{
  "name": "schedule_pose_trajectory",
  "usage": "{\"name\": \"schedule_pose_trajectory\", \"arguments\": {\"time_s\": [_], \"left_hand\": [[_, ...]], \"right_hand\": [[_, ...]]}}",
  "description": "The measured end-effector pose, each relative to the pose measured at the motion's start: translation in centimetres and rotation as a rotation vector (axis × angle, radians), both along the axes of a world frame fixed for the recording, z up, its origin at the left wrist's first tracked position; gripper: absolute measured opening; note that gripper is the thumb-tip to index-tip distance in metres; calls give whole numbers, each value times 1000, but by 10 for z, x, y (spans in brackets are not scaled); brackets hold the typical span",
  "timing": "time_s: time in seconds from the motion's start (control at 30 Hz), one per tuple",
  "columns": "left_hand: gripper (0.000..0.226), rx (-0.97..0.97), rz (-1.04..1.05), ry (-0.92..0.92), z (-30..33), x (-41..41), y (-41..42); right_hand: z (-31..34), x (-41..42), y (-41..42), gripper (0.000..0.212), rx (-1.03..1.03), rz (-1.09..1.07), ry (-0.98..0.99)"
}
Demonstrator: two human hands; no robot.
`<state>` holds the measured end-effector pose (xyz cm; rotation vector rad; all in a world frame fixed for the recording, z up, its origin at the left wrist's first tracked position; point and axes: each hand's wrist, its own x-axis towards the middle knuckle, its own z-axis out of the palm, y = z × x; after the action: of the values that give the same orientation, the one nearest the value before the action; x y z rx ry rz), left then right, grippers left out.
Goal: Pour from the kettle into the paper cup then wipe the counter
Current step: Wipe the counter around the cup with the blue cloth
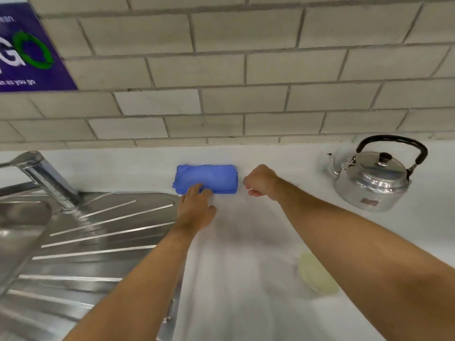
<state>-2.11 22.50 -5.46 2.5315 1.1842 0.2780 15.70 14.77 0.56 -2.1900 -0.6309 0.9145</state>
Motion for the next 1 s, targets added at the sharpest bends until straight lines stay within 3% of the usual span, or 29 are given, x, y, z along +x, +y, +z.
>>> {"name": "schedule_pose_trajectory", "arguments": {"time_s": [0.2, 0.37, 0.43, 0.57, 0.67, 0.83, 0.9, 1.0], "left_hand": [[53, 90, -26, -45, -13, 1, 33], [54, 113, -116, 39, -23, 1, 39], [56, 131, -132, 83, -25, -1, 38], [53, 171, -113, 68, -22, -4, 37], [51, 182, -110, 50, -19, -2, 34], [48, 145, -41, -28, -14, 0, 31], [49, 131, 9, -56, -10, 0, 30], [53, 146, 77, -117, -3, 1, 30]], "right_hand": [[-24, -12, 31, 30, -2, -79, 11], [-21, -13, 46, 24, -9, -120, 33], [-18, -15, 53, 28, -12, -119, 34], [-7, -17, 62, 49, -99, -57, -146], [2, -19, 64, 49, -91, -50, -134], [9, -24, 66, 20, 193, -159, 156], [16, -30, 65, 5, 304, -142, 176], [34, -39, 60, 23, 436, -52, 101]]}}
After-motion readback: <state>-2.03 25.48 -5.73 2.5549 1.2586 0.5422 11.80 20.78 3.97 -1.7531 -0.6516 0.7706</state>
